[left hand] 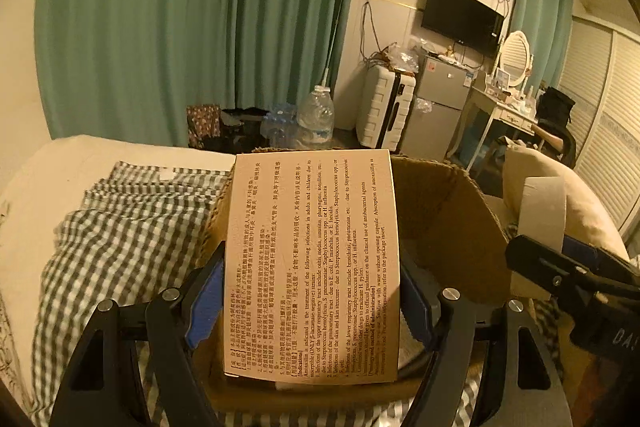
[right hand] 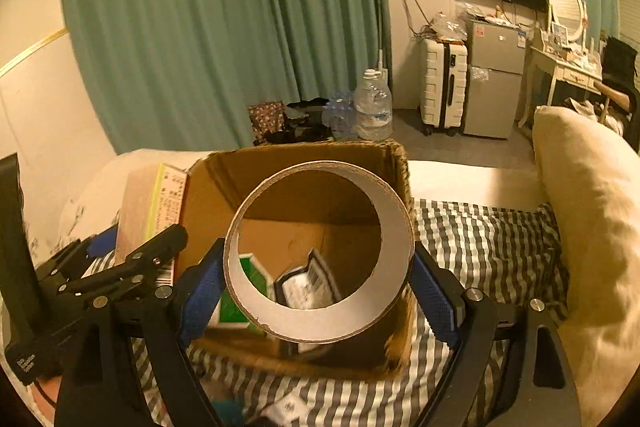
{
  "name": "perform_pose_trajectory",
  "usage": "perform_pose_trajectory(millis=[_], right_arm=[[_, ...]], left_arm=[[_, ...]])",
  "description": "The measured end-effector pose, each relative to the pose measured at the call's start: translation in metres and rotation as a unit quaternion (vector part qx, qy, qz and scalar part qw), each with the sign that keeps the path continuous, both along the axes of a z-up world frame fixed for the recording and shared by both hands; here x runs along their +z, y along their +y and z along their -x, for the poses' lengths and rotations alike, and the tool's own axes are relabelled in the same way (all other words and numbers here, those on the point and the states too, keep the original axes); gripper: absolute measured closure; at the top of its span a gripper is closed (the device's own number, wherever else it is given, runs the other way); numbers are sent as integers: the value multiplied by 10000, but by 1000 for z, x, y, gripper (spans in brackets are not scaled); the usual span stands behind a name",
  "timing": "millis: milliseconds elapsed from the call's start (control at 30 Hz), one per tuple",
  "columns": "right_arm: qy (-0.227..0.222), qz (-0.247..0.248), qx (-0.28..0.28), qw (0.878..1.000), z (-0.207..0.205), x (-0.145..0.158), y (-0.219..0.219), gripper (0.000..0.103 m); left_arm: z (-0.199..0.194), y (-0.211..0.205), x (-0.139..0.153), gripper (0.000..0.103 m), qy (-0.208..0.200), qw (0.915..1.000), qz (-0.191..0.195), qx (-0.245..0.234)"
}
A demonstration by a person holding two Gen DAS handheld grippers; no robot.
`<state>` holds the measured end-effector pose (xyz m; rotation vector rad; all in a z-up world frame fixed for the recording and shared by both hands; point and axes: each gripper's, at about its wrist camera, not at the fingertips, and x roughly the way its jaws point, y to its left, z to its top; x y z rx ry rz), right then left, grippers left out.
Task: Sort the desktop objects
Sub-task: 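Release the leaflet and tape roll into the cardboard box from both grippers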
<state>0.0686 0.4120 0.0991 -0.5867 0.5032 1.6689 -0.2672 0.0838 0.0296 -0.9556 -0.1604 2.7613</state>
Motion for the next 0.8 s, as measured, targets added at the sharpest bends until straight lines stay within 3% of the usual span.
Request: perform_pose_trajectory(millis=[133, 300, 433, 567, 800], right_arm=[[268, 173, -81, 9995, -11, -12, 29, 17], [270, 295, -50, 9992, -8, -28, 47, 17], [335, 307, -70, 9989, -9, -35, 52, 17], [379, 336, -105, 9987, -10, -34, 51, 17], [335, 254, -185, 9989, -8, -19, 37, 16]], left_arm=[[25, 2, -8, 26, -173, 9998, -87, -2], [45, 9, -21, 26, -380, 9993, -21, -13], [52, 9, -31, 19, -525, 9986, -7, 35], [49, 5, -30, 8, -544, 9983, -107, 155], [28, 5, -12, 7, -372, 9991, 180, 131]])
